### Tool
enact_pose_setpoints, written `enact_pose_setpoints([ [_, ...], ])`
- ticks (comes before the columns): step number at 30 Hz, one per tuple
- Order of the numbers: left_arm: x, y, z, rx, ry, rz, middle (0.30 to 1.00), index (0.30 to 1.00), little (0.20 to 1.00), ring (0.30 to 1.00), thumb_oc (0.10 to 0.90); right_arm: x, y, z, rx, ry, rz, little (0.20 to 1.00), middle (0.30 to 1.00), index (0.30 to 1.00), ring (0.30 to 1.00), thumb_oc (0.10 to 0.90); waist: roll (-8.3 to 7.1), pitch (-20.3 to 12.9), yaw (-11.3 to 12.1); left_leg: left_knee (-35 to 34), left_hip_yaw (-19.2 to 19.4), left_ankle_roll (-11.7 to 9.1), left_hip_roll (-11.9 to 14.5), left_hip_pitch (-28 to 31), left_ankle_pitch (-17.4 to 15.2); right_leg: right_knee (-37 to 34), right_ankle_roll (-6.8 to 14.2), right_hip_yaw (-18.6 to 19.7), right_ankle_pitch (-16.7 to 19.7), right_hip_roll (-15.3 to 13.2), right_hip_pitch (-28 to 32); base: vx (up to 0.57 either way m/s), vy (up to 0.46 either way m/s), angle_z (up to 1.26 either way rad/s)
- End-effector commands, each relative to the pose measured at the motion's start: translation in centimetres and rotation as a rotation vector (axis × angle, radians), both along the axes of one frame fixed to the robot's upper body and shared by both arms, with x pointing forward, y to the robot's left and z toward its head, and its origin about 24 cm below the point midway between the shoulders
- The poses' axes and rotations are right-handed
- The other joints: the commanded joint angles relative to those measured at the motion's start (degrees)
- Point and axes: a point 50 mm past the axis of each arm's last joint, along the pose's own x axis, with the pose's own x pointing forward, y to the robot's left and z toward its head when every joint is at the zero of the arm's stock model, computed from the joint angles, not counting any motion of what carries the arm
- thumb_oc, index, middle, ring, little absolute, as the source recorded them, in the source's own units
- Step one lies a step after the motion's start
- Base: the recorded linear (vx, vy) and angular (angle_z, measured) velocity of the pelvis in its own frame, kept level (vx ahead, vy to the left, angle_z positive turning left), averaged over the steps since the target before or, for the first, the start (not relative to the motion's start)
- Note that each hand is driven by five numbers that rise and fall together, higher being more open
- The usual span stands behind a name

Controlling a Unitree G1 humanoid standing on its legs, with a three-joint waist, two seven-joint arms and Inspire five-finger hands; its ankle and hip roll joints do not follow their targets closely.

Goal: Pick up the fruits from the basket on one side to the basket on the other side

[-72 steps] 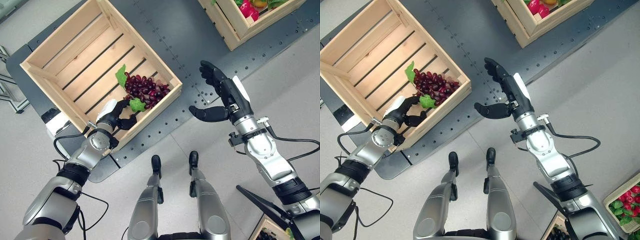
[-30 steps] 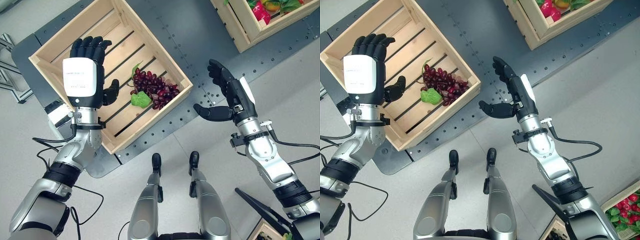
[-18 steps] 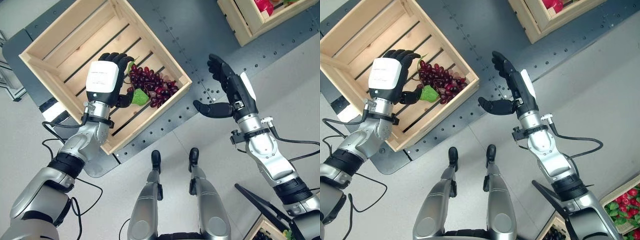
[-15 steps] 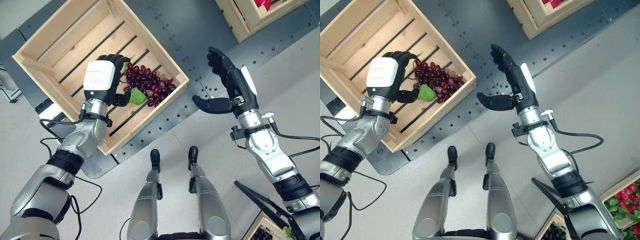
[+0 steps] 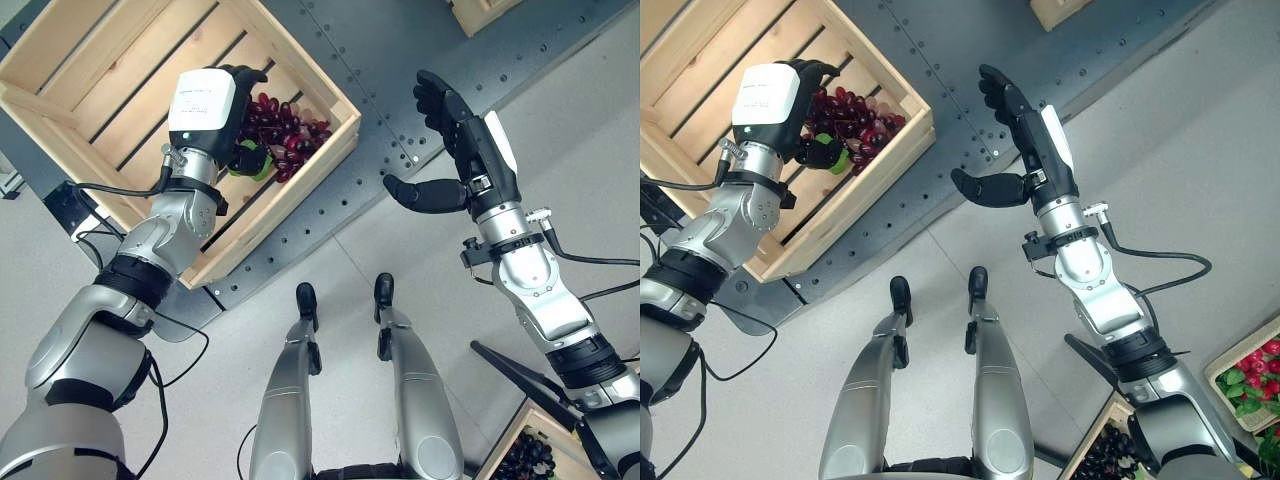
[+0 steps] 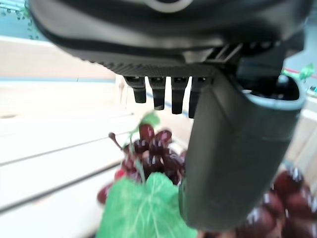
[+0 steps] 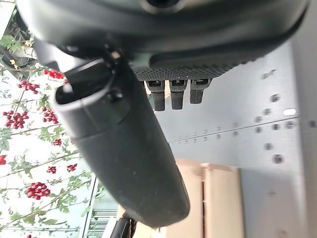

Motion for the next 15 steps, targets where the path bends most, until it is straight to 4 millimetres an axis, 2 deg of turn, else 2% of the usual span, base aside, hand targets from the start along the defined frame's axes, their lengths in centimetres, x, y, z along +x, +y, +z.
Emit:
enact_pose_setpoints([
  [1,0.0,-0.1,5.0,-0.07,-0.127,-0.028,0.9,0.9,0.9,0.9,0.8,-1.8,0.5,4.6,0.045,-0.238,0.059,0.9,0.9,0.9,0.9,0.8,-1.21,-0.7,-0.1,4.9,3.9,1.7,-0.3,1.2,-6.9,4.4,0.1,0.1,-3.6,1.0,0.9,0.01,0.047,-0.07],
  [9,1.3,1.5,2.0,-0.112,0.172,0.066,0.9,0.9,0.9,0.9,0.8,-2.0,1.1,5.1,0.04,-0.253,0.072,0.9,0.9,0.9,0.9,0.8,-1.41,-0.7,-1.0,3.7,4.7,1.9,-0.3,0.8,-6.7,2.9,0.6,1.7,-2.6,2.1,-0.1,0.0,0.016,-0.04],
  [12,1.5,1.5,1.3,-0.145,0.243,0.074,0.9,0.9,0.9,0.9,0.8,-2.0,1.3,5.1,0.038,-0.254,0.078,0.9,0.9,0.9,0.9,0.8,-1.48,-0.7,-1.1,3.5,4.9,1.8,-0.3,0.6,-6.6,2.4,0.6,1.8,-2.3,2.1,-0.2,-0.01,0.018,-0.05],
  [15,1.6,1.9,1.5,-0.102,0.241,0.126,0.9,0.9,0.9,0.9,0.8,-1.8,1.4,5.3,0.037,-0.26,0.08,0.9,0.9,0.9,0.9,0.8,-1.74,-0.7,-1.2,3.5,4.8,1.7,-0.2,0.3,-6.5,2.0,0.7,1.6,-2.1,2.0,-0.3,-0.01,0.003,-0.03],
])
